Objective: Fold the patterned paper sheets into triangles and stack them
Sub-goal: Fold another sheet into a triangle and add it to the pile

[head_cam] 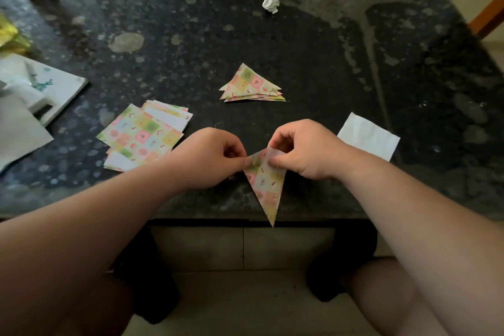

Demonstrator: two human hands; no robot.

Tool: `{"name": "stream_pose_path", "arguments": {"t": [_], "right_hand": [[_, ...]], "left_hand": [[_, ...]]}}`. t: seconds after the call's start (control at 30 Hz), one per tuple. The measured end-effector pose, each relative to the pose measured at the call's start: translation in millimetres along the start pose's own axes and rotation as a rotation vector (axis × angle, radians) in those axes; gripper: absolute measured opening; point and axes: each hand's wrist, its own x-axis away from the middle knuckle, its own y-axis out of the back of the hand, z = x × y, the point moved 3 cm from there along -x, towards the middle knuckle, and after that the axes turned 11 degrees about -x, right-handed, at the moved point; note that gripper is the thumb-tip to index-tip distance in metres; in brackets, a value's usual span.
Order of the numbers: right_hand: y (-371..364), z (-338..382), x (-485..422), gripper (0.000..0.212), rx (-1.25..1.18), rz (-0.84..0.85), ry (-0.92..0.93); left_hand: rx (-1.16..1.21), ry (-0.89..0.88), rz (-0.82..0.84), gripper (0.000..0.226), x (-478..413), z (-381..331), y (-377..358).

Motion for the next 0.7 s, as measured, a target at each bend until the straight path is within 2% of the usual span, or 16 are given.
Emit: {"name": "stream_pose_path", "arguments": {"t": [0.1,0.2,0.37,0.7], "right_hand": [[-4,4,-1,0.016,0.013,-0.015,0.032],[-8,7,-1,0.029,-0.003,-0.036,0.069],[-7,3,2,0.043,0.012,-0.034,0.084],[-12,-3,3,0.043,0.137,-0.055,0.132]], "left_hand": [[-0.176,-0.098,-0.037,0.012,1,0,2],[-0.204,-0.159,-0.077,0.011,-1,1,1],[-0.235,-0.153,-0.106,0.015,-4,10,-3],[-0.257,-0.232,-0.153,0.008,-7,14,-7]]}}
